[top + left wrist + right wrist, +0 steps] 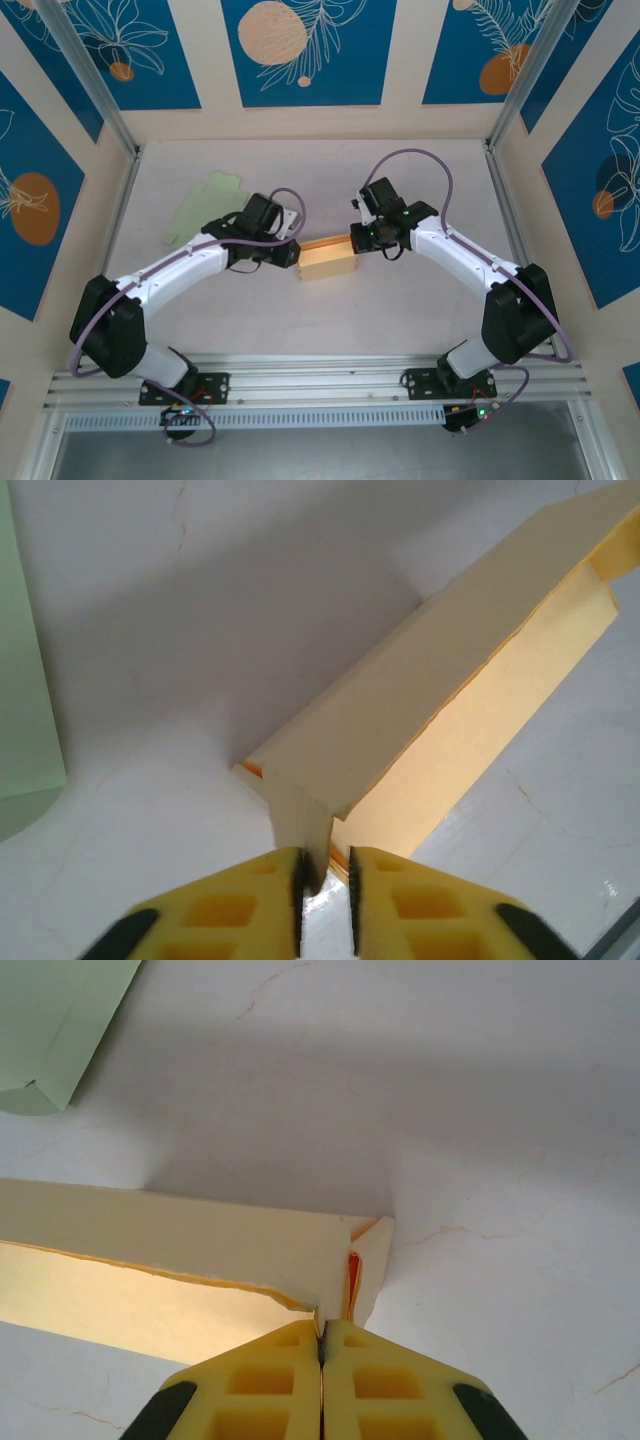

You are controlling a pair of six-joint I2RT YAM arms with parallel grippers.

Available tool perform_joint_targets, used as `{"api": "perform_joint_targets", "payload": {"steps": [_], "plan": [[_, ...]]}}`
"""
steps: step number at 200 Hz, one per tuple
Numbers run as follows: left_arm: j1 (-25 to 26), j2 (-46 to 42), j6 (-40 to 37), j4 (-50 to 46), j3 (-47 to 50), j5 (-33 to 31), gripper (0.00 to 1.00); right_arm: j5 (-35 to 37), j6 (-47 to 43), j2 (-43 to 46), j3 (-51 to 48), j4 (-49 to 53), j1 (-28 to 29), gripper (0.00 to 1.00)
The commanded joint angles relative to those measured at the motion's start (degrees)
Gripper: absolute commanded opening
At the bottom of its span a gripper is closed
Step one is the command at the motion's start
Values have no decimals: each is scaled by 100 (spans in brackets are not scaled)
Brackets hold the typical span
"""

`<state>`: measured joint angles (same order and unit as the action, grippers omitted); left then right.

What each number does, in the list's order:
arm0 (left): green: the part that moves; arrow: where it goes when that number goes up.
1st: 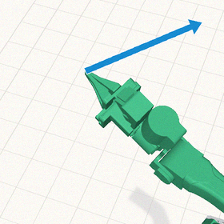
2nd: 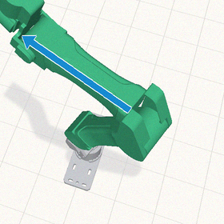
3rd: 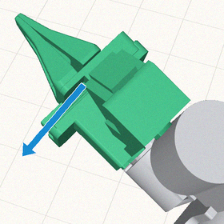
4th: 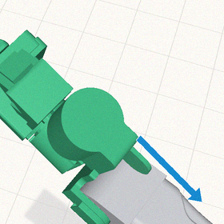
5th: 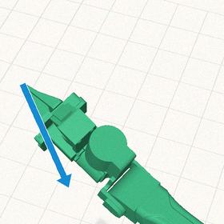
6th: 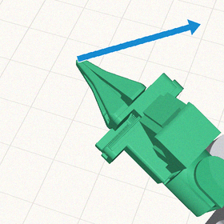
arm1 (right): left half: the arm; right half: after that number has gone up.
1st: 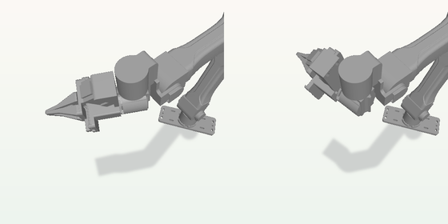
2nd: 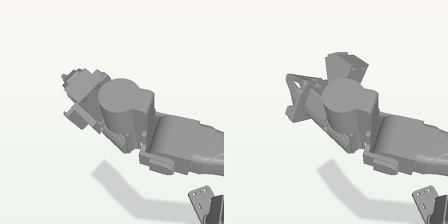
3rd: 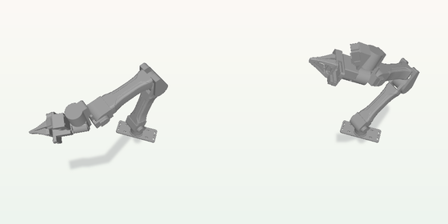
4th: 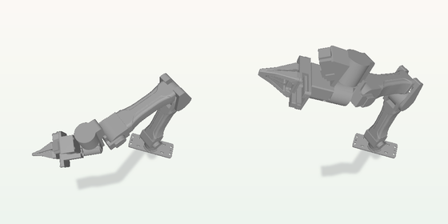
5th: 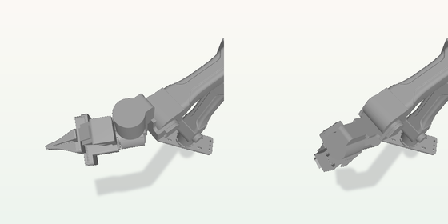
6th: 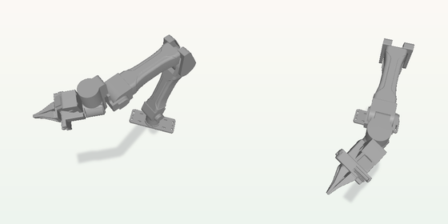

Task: Fold the paper box

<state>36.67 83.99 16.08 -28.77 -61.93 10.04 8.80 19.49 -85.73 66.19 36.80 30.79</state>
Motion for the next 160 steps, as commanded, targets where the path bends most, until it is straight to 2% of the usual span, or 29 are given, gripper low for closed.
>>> {"api": "perform_joint_targets", "payload": {"steps": [1,37,60,98,160], "plan": [[60,22,-79,-172,-229,-28,15,-106,-85,-2,-28,37,45,9],[51,-30,116,187,-241,403,13,-98,-75,3,-53,23,42,9],[-15,-40,334,505,-119,689,0,-80,-83,1,-63,21,46,9],[-296,-153,987,1448,330,1442,0,-62,-85,-12,-98,12,42,9],[-362,-129,1562,2182,585,1820,1,-80,-83,-42,-115,-40,43,9]]}}
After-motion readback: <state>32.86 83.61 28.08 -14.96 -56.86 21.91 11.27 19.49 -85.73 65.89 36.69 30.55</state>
